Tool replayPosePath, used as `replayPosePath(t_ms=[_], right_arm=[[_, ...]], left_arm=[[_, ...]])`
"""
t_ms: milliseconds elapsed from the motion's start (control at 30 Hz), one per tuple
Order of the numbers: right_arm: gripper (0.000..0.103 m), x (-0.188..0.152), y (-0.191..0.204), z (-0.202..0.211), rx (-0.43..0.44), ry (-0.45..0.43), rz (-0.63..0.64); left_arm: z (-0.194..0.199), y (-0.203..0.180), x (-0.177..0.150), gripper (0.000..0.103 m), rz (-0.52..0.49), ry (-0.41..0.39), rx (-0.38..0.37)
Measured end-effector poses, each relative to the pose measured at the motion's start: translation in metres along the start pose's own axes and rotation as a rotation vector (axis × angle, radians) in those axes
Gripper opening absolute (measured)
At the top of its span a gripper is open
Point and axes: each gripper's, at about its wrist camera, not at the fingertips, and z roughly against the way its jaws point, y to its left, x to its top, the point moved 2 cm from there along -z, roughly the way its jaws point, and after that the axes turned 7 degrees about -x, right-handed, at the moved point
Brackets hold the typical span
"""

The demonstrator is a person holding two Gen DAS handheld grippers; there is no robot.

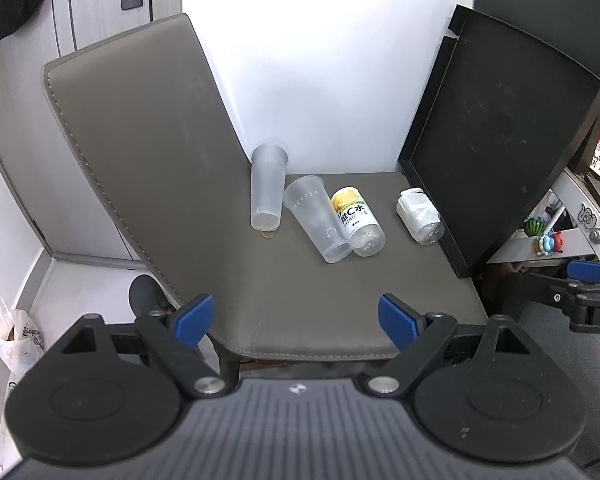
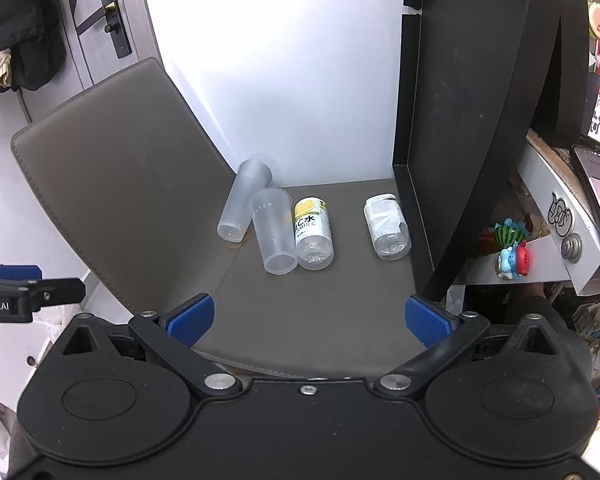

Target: Flip cup upright

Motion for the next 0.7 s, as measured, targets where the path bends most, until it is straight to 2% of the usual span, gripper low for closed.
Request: replayPosePath(t_ms=[433, 700], right_arm=[[0.103, -0.004, -0.001, -0.004, 0.007, 0.006, -0.012], [0.103, -0.001, 0.003, -0.013, 0.006, 0.001, 0.02]], left_arm=[[0.0, -0.002, 0.001, 0.089, -0.043, 0.009, -0.012], [-0.022, 0.004, 0.014, 0.089, -0.031, 0.028, -0.022]])
